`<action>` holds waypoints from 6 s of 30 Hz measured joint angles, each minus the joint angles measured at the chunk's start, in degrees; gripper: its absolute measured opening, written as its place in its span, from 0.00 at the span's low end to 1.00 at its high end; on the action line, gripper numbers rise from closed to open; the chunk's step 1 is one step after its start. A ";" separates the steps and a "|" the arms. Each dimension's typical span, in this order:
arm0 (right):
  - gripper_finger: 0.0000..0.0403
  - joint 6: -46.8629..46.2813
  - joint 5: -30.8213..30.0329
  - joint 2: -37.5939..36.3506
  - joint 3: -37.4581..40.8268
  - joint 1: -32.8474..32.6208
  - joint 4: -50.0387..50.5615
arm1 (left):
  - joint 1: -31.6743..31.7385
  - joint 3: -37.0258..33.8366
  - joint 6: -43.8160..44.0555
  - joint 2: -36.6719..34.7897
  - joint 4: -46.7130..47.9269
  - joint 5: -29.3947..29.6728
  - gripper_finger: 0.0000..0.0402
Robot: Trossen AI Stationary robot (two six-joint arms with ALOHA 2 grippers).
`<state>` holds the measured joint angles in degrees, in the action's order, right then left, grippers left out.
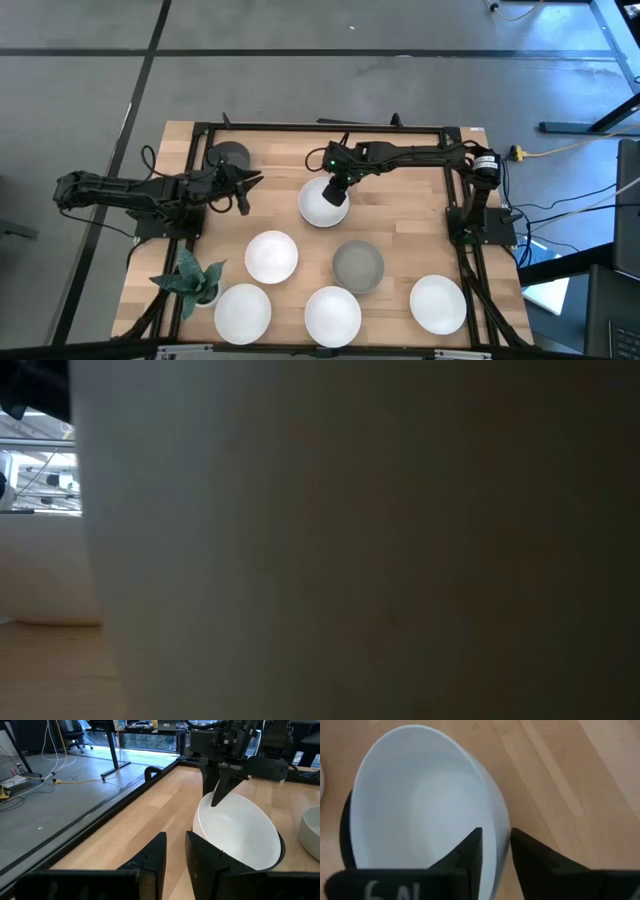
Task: Nest bowls inside each other
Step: Stack the white bowl on top of the black bowl, then stack the white bowl on top of the white bowl
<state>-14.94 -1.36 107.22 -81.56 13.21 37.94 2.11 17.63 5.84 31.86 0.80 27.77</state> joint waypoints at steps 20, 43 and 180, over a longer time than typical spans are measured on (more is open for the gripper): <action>0.55 1.94 -0.66 0.04 0.04 -0.04 -3.55 | 0.01 0.00 0.22 0.00 0.01 0.01 0.17; 0.51 5.71 -1.33 -0.04 -3.08 -3.48 0.03 | 0.00 0.00 1.56 0.00 0.06 -0.35 0.17; 0.51 -2.84 -9.56 -44.28 39.04 -7.82 -25.28 | -10.83 15.34 16.35 44.93 10.54 -18.49 0.01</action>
<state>-17.78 -10.92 62.94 -42.52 5.39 12.67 -8.72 32.97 22.19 76.79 11.33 9.27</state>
